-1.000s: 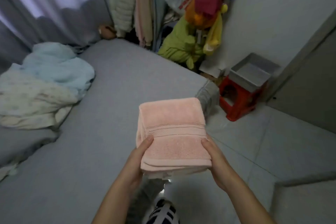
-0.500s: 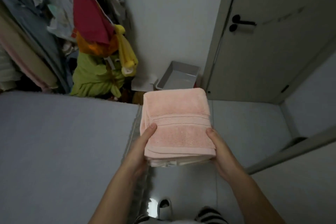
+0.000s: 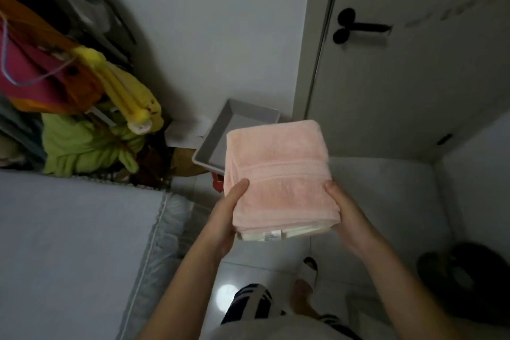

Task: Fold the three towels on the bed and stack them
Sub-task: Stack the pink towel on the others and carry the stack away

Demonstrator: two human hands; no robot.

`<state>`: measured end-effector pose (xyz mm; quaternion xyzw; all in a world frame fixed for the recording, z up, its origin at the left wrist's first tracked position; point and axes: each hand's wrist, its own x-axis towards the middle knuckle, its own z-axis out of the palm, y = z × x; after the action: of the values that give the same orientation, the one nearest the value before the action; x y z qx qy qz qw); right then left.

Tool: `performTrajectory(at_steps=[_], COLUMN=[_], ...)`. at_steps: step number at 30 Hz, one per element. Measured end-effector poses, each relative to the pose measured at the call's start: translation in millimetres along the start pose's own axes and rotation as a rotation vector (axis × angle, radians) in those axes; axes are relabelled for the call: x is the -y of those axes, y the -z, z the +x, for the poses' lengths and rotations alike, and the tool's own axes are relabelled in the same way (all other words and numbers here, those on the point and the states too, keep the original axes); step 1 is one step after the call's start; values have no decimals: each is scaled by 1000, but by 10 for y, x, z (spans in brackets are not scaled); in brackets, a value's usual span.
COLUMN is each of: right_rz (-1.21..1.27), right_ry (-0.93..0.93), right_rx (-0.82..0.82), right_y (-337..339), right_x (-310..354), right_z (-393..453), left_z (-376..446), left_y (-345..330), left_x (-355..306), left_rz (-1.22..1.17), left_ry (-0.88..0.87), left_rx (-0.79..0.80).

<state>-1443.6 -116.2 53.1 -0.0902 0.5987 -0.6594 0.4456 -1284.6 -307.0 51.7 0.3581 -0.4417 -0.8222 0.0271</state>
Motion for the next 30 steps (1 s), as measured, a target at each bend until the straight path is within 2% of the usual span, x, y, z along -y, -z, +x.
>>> performTrajectory(at_steps=[5,9,20,25,30], right_rz=[-73,-166,-450,-540,-708], right_ry=[-95,-118,-322,-400,-496], right_rx=[131,188,430,609,728], right_y=[409,502,92,-285,-482], right_x=[465,734,1065,744,-208], right_z=[855,1648,4126,5013,6012], left_z=[624,1105,2412,2913,3744], left_y=[-233,-232,110,391,868], left_x=[-281,-432,-692,-446,197], left_rz=[21,-61,-448,-602,-714], left_ry=[38,16,-80,-123,-94], left_rx=[-96,-177,-499,-686,-893])
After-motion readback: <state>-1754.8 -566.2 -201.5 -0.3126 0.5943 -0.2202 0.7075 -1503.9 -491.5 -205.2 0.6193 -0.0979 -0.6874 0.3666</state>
